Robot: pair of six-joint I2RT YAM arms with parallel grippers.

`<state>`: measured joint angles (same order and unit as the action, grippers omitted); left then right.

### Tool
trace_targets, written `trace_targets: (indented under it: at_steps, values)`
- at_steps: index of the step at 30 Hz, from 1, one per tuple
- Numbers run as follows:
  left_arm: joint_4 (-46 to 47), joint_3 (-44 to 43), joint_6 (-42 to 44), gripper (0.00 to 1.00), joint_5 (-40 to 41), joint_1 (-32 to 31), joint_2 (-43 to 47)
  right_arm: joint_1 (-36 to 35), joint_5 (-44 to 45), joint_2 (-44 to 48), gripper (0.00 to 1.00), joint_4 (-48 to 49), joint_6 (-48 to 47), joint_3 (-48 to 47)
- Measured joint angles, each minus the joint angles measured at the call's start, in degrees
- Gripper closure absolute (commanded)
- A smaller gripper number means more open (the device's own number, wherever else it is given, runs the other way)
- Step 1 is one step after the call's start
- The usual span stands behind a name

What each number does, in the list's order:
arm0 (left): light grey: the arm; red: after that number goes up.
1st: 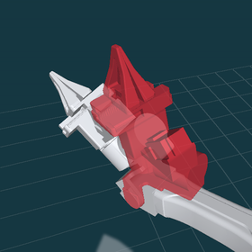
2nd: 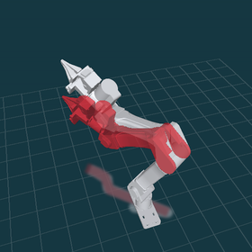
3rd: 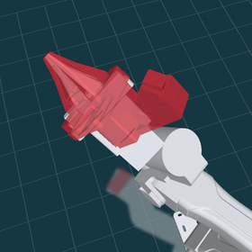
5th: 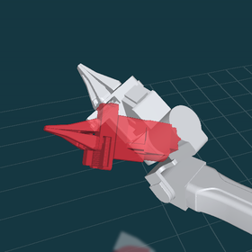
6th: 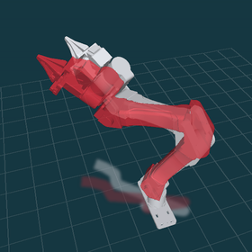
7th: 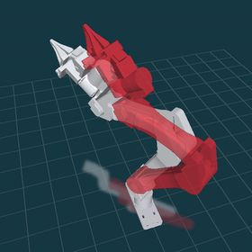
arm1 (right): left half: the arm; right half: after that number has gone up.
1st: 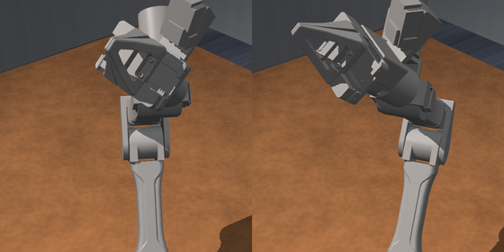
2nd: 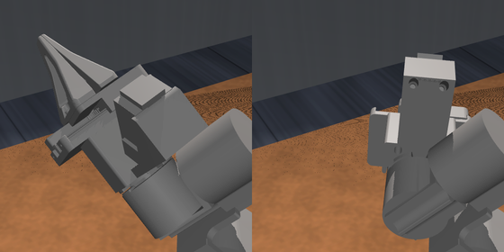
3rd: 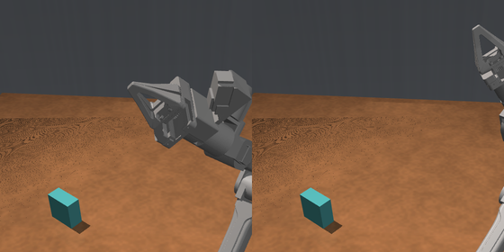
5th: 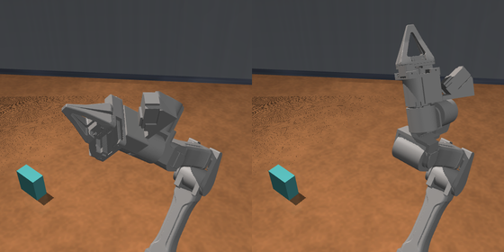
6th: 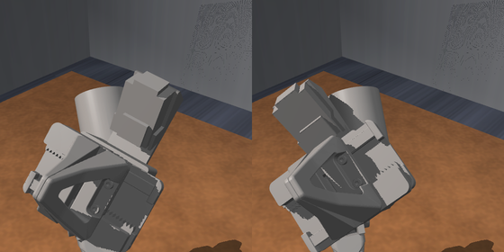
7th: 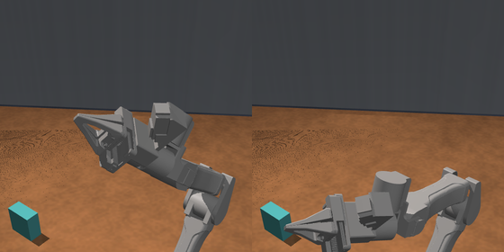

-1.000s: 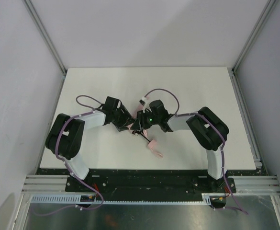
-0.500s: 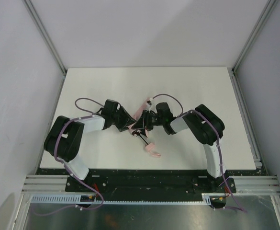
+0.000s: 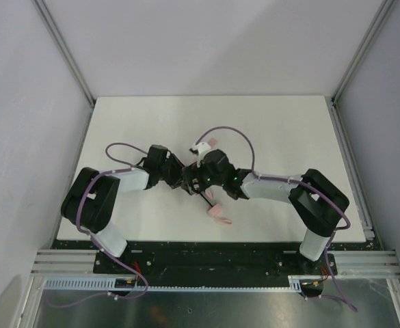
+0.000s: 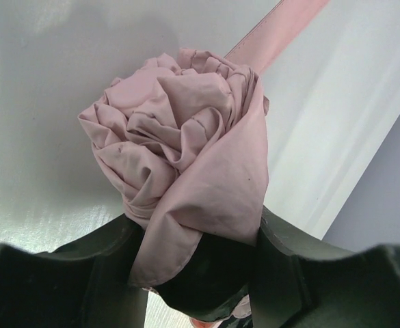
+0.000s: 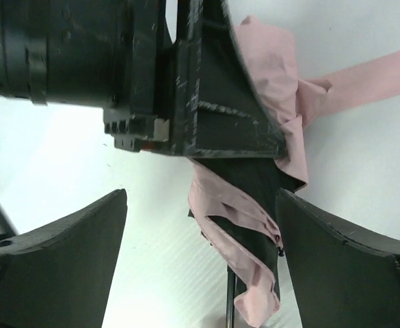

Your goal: Put away the umbrella

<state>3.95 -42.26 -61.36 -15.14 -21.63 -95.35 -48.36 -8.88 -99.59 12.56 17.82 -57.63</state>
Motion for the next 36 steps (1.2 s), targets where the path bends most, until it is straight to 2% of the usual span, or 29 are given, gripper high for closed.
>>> trace_targets:
  at_steps: [6,9,12,15,18,19,21,24,26,31,36]
  values:
    - [0.1,0.7,-1.7,1.0,0.4,0.1,0.5,-7.6,16.7,-4.1,0.1,-4.4,-7.9,-2.7]
    - [0.0,0.7,-2.5,1.0,0.4,0.2,0.5,-8.8,21.9,-6.8,0.13,-4.5,-11.1,-3.0]
    - [-0.2,0.7,-3.2,1.0,0.4,0.2,0.5,-9.4,24.9,-9.5,0.2,-4.4,-13.7,-3.3]
    - [-0.5,0.7,-3.6,1.0,0.5,0.2,0.5,-9.9,27.6,-11.7,0.43,-3.2,-16.1,-5.2]
    - [-1.2,0.4,-3.8,0.99,1.1,0.2,0.7,-10.6,29.8,-13.4,0.77,-2.8,-17.9,-6.8]
    - [-1.7,0.3,-3.7,0.94,1.3,0.2,0.9,-10.8,30.4,-13.7,0.89,-2.7,-18.4,-7.0]
    - [-2.5,0.1,-3.4,0.76,1.8,0.2,1.3,-11.0,31.1,-14.0,0.97,-2.7,-19.0,-7.3]
    - [-3.8,-0.5,-2.6,0.51,2.8,0.2,1.7,-10.9,30.7,-14.0,1.0,-2.4,-19.1,-7.5]
    - [-4.4,-0.7,-2.1,0.41,3.4,0.2,1.9,-10.7,29.7,-14.0,1.0,-2.1,-18.9,-7.4]
    - [-5.9,-1.2,0.2,0.29,4.2,0.4,2.2,-8.3,23.6,-12.9,1.0,-0.6,-16.4,-6.0]
    - [-5.8,-1.4,1.8,0.27,4.1,0.4,2.6,-3.2,10.9,-10.6,1.0,0.0,-11.1,-3.9]
